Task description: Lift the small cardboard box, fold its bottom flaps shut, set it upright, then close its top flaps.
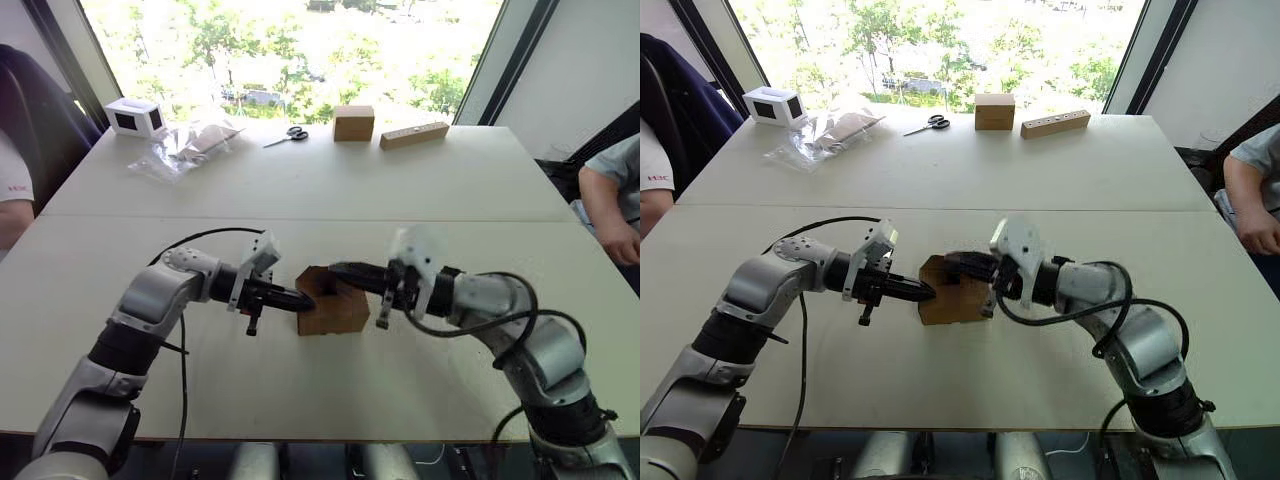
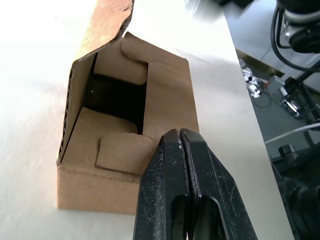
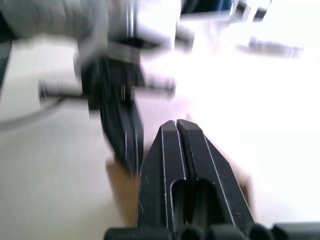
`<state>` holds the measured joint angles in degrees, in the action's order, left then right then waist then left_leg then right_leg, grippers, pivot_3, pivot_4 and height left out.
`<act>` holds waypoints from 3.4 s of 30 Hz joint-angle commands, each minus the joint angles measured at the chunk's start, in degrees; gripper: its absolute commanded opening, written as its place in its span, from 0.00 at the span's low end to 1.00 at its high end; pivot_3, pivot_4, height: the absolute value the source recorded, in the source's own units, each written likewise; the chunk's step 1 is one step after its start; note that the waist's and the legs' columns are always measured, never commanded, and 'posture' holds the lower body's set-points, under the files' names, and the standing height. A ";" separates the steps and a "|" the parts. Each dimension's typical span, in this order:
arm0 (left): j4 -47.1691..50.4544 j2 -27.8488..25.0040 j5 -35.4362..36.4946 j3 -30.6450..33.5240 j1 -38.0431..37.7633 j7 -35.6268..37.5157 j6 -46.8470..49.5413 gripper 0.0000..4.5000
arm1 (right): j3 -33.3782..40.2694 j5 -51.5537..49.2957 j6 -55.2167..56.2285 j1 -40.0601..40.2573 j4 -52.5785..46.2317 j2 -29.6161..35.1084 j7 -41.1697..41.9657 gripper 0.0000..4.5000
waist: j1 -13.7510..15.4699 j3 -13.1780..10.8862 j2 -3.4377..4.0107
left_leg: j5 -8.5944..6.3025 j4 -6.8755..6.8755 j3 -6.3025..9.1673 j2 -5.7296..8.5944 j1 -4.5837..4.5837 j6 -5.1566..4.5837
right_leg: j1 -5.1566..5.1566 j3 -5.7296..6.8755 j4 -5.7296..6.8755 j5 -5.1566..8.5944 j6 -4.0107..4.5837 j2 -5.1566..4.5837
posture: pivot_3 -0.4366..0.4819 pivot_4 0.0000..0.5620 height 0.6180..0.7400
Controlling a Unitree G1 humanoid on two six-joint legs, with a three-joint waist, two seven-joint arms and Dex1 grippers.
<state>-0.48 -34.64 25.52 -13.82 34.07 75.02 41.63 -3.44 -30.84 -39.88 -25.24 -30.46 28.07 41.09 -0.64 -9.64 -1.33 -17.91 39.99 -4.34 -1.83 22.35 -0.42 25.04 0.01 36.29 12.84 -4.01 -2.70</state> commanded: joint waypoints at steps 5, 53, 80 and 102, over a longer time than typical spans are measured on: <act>0.25 0.50 -0.12 0.19 0.06 -1.41 -0.13 0.00 | -8.66 8.21 4.89 -7.67 15.95 -2.09 1.15 0.00 | -0.10 0.00 0.01 | 0.00 0.00 -0.04 0.02 -0.01 0.00 | -0.01 -0.01 -0.01 -0.02 0.03 -0.02 | 0.48 0.27 1.00; -18.52 12.33 -2.39 2.68 11.07 -2.06 -5.30 0.00 | -11.61 13.16 -2.08 6.43 1.49 3.45 -1.79 0.00 | -0.08 -0.01 -0.01 | -0.03 -0.02 -0.01 0.02 0.12 -0.04 | 0.08 0.01 -0.12 -0.03 0.01 0.03 | 0.48 0.27 1.00; -8.96 6.77 -6.45 -1.22 3.19 -1.88 -10.41 0.00 | -5.54 6.15 -6.41 5.97 -2.03 5.78 0.83 0.00 | 0.02 -0.02 -0.02 | -0.03 -0.03 0.00 0.01 0.09 -0.04 | 0.04 0.01 -0.13 -0.04 0.02 -0.03 | 0.48 0.27 1.00; -0.99 3.57 0.66 2.63 1.56 -4.31 0.28 0.00 | -7.65 8.52 -2.26 4.02 4.22 5.35 -0.13 0.00 | -0.17 -0.02 0.00 | -0.04 -0.06 -0.02 -0.01 0.15 -0.07 | 0.10 0.00 -0.17 -0.04 0.01 0.01 | 0.48 0.27 1.00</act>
<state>-2.79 -30.05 28.61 -8.65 37.62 70.59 44.13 -8.14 -24.74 -44.82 -22.73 -27.58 33.22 40.58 -0.80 -9.66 -1.33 -17.95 39.91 -4.36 -1.84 22.46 -0.49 25.13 0.02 36.12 12.80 -3.99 -2.67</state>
